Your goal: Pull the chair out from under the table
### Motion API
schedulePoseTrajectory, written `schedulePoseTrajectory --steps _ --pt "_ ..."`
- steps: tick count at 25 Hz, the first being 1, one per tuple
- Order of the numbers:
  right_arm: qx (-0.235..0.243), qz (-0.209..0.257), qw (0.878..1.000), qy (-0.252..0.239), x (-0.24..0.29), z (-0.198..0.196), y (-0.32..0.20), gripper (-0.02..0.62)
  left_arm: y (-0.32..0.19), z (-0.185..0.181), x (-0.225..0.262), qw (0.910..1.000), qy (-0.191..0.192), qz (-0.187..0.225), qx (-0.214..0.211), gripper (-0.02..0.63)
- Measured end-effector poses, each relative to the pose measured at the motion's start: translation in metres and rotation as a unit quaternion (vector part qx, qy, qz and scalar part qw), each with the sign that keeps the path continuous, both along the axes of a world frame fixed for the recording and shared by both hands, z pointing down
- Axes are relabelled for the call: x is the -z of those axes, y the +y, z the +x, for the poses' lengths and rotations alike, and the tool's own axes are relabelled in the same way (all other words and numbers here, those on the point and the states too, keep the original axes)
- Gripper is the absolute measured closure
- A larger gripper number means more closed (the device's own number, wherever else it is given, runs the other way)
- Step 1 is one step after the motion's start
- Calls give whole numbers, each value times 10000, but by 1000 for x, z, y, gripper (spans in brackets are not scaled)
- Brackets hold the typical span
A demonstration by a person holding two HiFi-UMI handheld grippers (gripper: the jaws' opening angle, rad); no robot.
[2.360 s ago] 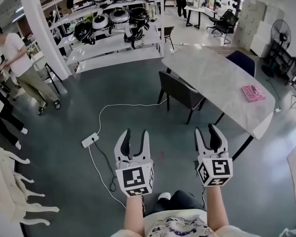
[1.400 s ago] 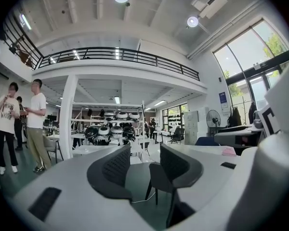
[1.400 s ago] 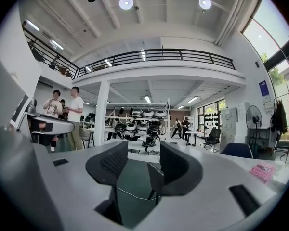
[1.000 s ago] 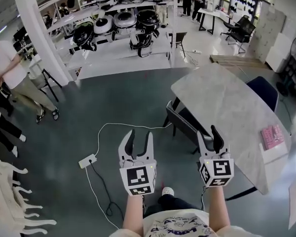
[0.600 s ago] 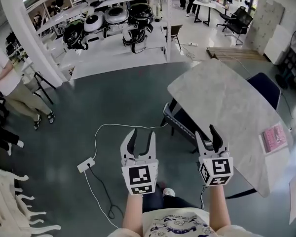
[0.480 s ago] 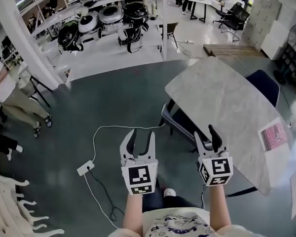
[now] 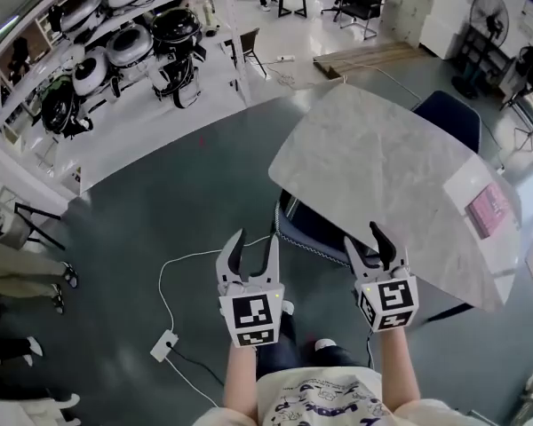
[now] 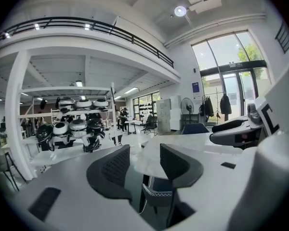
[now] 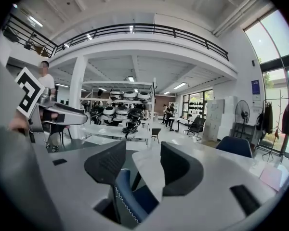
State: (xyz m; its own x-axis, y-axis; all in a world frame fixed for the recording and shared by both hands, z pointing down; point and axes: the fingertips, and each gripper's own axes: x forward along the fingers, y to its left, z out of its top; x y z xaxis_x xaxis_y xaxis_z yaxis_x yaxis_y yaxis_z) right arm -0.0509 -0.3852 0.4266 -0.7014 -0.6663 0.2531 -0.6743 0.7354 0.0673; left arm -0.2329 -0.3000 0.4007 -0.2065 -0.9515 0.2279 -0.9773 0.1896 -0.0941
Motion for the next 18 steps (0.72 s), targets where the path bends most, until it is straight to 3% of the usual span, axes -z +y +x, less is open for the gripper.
schedulePoseTrajectory --steps 5,9,14,18 --pt "-448 -50 9985 298 -7 -7 -24 360 -49 -14 -11 9970 -19 -255 -734 397" --pt "-629 -190 9959 628 -25 -6 -30 359 -76 -7 -30 9881 -192 -520 -1438 397" --pt "-556 -332 9913 1145 -54 -11 -29 359 -101 13 -67 9632 -611 -1024 -2410 397" --pt "-565 -478 9839 1629 -81 -6 -19 359 -107 39 -101 9314 -999 -1392 -3210 397"
